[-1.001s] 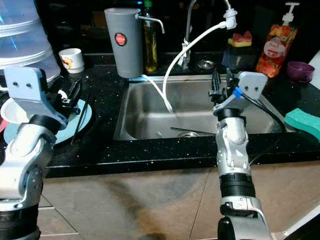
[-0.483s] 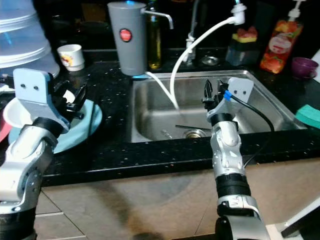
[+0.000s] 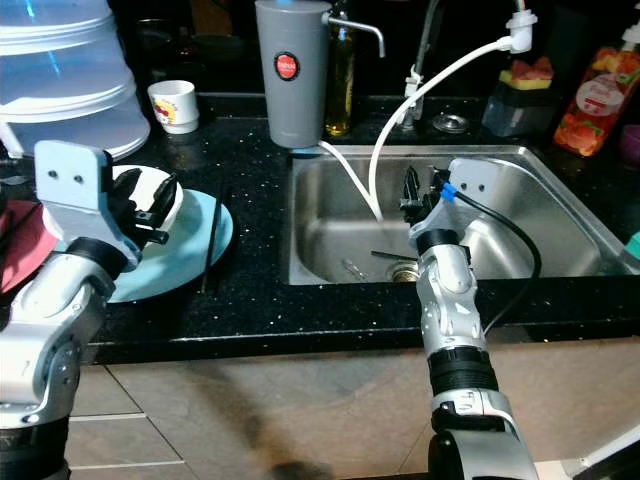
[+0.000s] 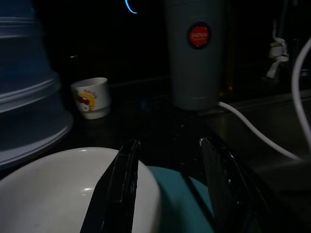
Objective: Kitchen organization
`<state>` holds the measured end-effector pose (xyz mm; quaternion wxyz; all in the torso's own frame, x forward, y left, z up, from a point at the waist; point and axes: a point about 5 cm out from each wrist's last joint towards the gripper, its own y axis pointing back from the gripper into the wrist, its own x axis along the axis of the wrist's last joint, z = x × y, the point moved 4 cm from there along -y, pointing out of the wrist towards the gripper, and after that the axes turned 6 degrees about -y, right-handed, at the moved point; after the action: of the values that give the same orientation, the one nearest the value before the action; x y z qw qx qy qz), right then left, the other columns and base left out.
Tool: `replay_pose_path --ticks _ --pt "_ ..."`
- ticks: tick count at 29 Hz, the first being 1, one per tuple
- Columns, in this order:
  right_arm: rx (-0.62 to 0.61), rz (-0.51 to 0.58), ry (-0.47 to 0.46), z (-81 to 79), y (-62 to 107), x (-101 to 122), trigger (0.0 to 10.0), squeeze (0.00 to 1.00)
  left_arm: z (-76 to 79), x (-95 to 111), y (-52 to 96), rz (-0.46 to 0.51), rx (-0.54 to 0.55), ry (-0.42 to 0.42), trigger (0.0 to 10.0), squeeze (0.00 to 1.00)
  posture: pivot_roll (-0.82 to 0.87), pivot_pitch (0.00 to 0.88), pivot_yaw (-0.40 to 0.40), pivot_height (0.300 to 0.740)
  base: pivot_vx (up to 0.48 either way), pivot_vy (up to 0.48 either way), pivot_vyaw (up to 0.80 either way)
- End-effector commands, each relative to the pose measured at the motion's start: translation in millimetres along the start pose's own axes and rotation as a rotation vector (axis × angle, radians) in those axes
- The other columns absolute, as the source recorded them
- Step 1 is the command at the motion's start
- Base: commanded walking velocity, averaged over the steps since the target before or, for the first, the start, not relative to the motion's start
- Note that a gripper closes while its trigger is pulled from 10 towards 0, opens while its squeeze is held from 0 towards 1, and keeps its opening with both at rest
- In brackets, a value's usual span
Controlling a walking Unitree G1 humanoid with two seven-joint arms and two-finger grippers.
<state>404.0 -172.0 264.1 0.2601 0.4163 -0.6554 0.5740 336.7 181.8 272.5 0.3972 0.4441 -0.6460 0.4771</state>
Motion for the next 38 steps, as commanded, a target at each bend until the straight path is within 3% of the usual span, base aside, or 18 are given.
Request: replay_pose_path --ticks 1,4,9,13,14,15,16,17,22,23,24,30,34,38 --pt "0.007 -0.014 -0.008 -1.1 -1.5 -2 10.0 0.0 -2.3 -2 -3.4 -0.025 0.005 -0.016 10.0 0.0 0.08 0.034 -0.014 0.74 0.0 0.0 0.0" --pt "0.019 -0.016 -0.01 -3.1 -3.0 -1 10.0 0.0 -4.3 -1 -8.0 -0.027 0.018 -0.018 10.0 0.0 0.08 0.034 -0.014 0.74 0.0 0.0 0.0" --pt "0.061 -0.043 -0.013 -9.4 -7.9 -3 10.0 0.0 -3.0 -16 -18.3 -0.124 0.038 -0.013 10.0 0.0 0.07 0.037 -0.01 0.74 0.0 0.0 0.0" --pt "0.094 -0.049 -0.014 -14.6 -8.9 -3 10.0 0.0 18.4 -15 -20.6 -0.117 -0.052 0.06 10.0 0.0 0.07 0.04 -0.01 0.74 0.0 0.0 0.0" --pt "0.099 -0.049 -0.015 -15.2 -8.9 -2 10.0 0.0 22.6 -14 -21.1 -0.112 -0.066 0.08 10.0 0.65 0.07 0.04 -0.011 0.74 0.0 0.0 0.0" --pt "0.099 -0.049 -0.015 -15.2 -8.9 -2 10.0 0.0 22.6 -14 -21.1 -0.112 -0.066 0.08 10.0 0.65 0.07 0.04 -0.011 0.74 0.0 0.0 0.0" --pt "0.104 -0.049 -0.015 -15.9 -8.9 -2 10.0 0.0 26.4 -14 -22.0 -0.123 -0.063 0.116 10.0 1.0 0.07 0.041 -0.011 0.74 0.0 0.0 0.0" --pt "0.106 -0.049 -0.015 -16.2 -8.8 -2 10.0 0.0 27.3 -15 -22.4 -0.134 -0.055 0.133 10.0 1.0 0.07 0.041 -0.011 0.74 0.0 0.0 0.0" --pt "0.118 -0.052 -0.022 -17.2 -7.3 -3 10.0 0.0 29.3 -30 -25.0 -0.237 -0.002 0.064 10.0 1.0 0.07 0.047 -0.016 0.74 0.0 0.0 0.0" --pt "0.122 -0.054 -0.025 -17.7 -7.0 -3 10.0 0.0 33.2 -34 -25.6 -0.26 -0.006 0.059 10.0 0.66 0.07 0.048 -0.016 0.74 0.0 0.0 0.0" --pt "0.124 -0.055 -0.026 -17.9 -6.9 -3 10.0 0.0 35.3 -36 -25.6 -0.274 -0.003 0.06 10.0 0.0 0.07 0.049 -0.015 0.74 0.0 0.0 0.0" --pt "0.162 -0.058 -0.059 -20.0 -9.0 0 10.0 0.0 43.8 -52 -23.0 -0.383 0.004 0.09 10.0 0.0 0.07 0.048 -0.018 0.74 0.0 0.0 0.0" --pt "0.191 -0.06 -0.068 -23.4 -8.9 1 10.0 0.0 45.3 -55 -22.5 -0.402 -0.005 0.096 10.0 0.0 0.07 0.049 -0.017 0.74 0.0 0.0 0.0" --pt "0.231 -0.073 -0.074 -28.3 -8.4 1 10.0 0.0 39.9 -72 -20.6 -0.497 0.003 0.128 10.0 0.0 0.06 0.049 -0.014 0.74 0.0 0.0 0.0"
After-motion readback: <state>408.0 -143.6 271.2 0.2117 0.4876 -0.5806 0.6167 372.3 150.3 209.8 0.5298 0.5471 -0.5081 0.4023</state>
